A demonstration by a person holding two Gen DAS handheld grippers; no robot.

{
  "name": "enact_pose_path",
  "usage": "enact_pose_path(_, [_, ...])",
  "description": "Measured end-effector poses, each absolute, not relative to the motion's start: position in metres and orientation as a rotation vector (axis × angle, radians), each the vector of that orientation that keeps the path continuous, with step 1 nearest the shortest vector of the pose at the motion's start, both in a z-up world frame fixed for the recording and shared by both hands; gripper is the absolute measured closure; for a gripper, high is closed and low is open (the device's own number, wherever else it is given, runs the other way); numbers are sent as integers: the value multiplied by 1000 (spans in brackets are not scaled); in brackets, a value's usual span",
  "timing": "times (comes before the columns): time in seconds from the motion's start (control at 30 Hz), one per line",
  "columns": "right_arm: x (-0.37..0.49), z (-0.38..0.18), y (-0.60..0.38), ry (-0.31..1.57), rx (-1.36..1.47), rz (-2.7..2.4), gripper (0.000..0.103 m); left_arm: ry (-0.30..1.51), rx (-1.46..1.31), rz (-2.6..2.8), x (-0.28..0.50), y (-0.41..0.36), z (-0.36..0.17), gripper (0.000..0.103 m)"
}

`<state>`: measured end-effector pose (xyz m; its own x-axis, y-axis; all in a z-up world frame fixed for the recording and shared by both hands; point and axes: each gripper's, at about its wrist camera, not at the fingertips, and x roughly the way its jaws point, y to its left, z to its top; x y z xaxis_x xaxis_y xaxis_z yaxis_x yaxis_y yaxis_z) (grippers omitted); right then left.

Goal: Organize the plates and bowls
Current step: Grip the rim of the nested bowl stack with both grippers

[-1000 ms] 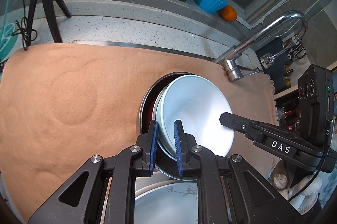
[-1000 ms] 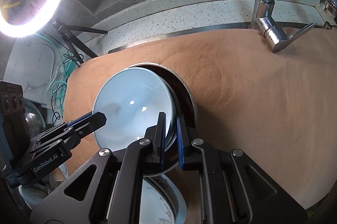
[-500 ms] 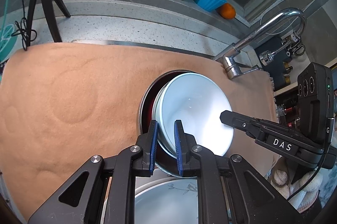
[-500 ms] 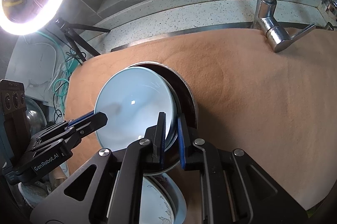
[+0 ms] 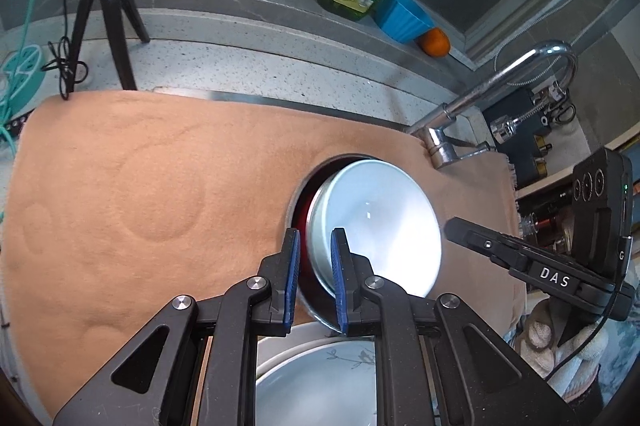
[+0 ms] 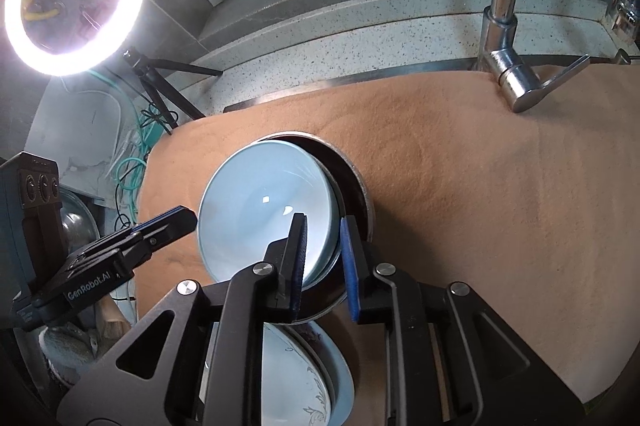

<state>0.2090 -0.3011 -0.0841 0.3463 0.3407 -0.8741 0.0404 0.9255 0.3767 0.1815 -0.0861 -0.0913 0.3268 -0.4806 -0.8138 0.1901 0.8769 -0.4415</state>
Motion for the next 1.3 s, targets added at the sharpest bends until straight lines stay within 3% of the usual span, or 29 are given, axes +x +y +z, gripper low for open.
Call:
enact_pose_path(0.17, [207,-84,-314,1199,376,180,76,1170,-308,-427,185,-73,-96,89])
enact_pose_path(1.0, [215,-123,-326,1265,459,177,76,1231,-303,-459,194,-85,-119,89])
enact_pose_path(1.3, [217,-136,-326,1304,531,200,88,1233,-320,-477,196,-83,-120,89])
